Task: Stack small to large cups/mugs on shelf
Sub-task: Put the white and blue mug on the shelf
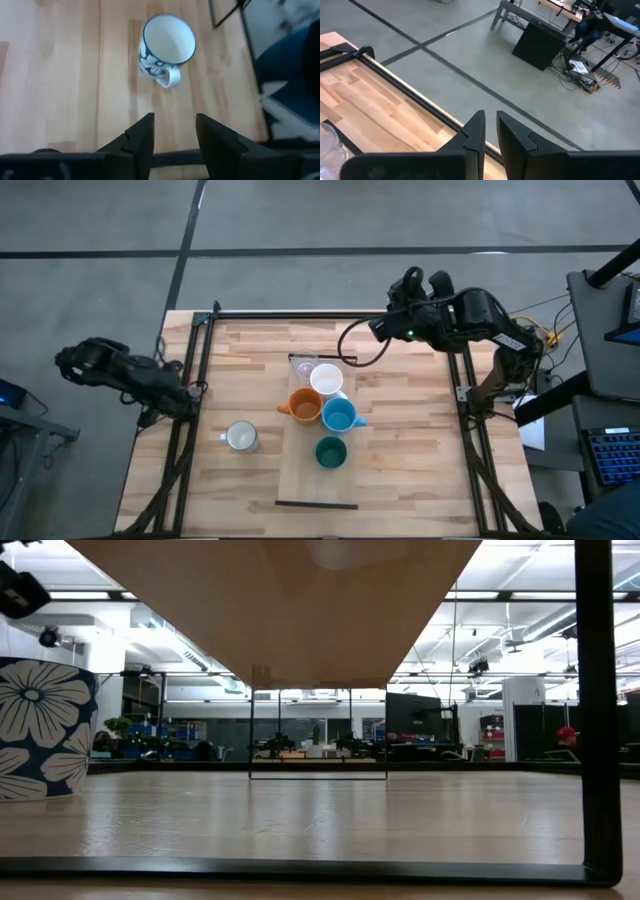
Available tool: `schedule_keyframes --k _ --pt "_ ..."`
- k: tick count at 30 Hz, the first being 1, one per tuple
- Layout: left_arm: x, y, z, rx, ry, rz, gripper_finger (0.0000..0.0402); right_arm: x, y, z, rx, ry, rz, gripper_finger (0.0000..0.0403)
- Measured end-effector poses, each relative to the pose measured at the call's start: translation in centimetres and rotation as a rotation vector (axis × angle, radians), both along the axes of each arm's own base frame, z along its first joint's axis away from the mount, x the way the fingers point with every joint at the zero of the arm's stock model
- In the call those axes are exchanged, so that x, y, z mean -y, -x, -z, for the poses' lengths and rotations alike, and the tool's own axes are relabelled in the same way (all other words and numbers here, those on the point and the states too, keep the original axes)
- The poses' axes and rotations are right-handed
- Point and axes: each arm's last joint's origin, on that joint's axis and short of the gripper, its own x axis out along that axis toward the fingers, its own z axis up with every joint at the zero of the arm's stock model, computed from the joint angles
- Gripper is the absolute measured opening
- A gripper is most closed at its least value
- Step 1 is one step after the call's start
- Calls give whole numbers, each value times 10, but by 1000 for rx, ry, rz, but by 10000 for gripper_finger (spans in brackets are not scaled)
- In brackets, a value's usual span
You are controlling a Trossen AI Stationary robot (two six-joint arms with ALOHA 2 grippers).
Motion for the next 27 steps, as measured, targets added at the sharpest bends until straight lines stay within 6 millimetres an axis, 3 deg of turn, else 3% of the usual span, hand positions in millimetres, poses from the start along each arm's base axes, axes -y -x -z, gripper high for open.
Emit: schedule_keyframes --k 13,18,23,27 --pt "18 -68 6 -161 -232 218 130 -4 -2 2 -32 -26 -55 40" --pt "19 -82 5 -96 -295 107 130 -5 -2 1 -37 -23 -62 40" --pt "19 -90 2 -67 -216 -27 130 -6 0 1 -81 -2 -94 40" --pt "23 -109 5 -107 -161 -75 130 -6 2 -1 -114 17 -117 40"
